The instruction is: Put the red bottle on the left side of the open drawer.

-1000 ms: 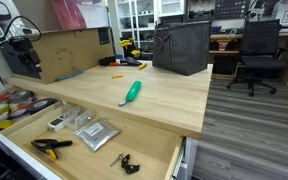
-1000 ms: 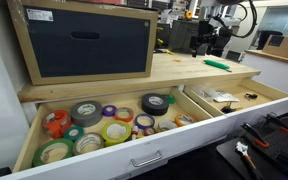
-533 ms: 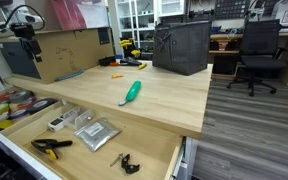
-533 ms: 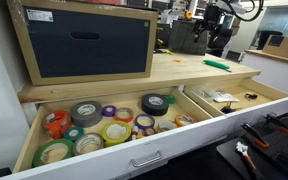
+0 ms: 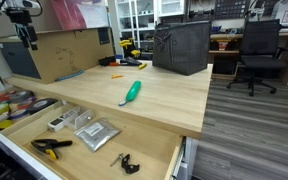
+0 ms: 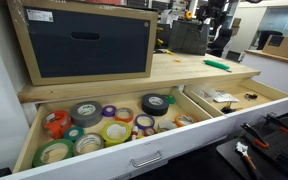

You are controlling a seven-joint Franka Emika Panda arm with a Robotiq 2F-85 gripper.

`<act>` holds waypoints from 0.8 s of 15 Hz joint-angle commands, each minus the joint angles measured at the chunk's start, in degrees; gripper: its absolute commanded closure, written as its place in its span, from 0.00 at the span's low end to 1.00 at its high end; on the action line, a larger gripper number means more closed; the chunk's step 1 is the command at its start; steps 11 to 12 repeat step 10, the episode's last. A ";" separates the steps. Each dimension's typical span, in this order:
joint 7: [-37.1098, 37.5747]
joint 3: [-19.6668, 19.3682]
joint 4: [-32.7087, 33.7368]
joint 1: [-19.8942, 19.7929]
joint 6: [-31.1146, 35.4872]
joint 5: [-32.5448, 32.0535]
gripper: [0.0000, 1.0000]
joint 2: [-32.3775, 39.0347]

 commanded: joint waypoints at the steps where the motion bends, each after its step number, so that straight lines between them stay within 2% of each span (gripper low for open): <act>1: -2.55 -0.35 4.55 -0.80 -7.32 2.35 0.00 0.18; 6: -2.96 -0.69 8.14 -1.30 -13.78 2.50 0.00 0.72; 7: -0.83 -0.19 6.09 -1.03 -10.74 0.89 0.00 0.06; 12: -0.84 -0.20 6.24 -1.06 -10.97 0.87 0.00 0.19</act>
